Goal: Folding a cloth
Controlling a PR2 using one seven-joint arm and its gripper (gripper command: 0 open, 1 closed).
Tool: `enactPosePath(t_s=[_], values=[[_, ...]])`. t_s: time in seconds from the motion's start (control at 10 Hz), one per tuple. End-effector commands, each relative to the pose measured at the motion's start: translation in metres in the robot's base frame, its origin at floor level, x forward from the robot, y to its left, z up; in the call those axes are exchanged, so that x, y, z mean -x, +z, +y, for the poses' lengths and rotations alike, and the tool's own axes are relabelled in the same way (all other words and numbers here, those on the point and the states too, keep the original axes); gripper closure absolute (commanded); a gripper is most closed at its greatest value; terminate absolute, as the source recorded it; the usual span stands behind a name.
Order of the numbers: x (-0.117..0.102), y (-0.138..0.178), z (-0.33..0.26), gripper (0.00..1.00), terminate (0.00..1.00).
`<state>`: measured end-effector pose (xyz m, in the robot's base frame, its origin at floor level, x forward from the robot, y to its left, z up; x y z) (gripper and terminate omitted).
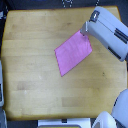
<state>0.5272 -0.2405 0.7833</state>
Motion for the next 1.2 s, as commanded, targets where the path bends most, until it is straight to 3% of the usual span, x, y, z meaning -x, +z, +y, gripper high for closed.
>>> enactPosePath(t_s=[0.0, 0.5, 0.6, 1.1], values=[[0.004, -0.053, -0.011, 0.0, 0.0], [-0.001, -0.061, -0.023, 0.0, 0.0], [-0.003, -0.06, -0.023, 1.0, 0.0], [-0.007, -0.06, -0.023, 1.0, 0.0]])
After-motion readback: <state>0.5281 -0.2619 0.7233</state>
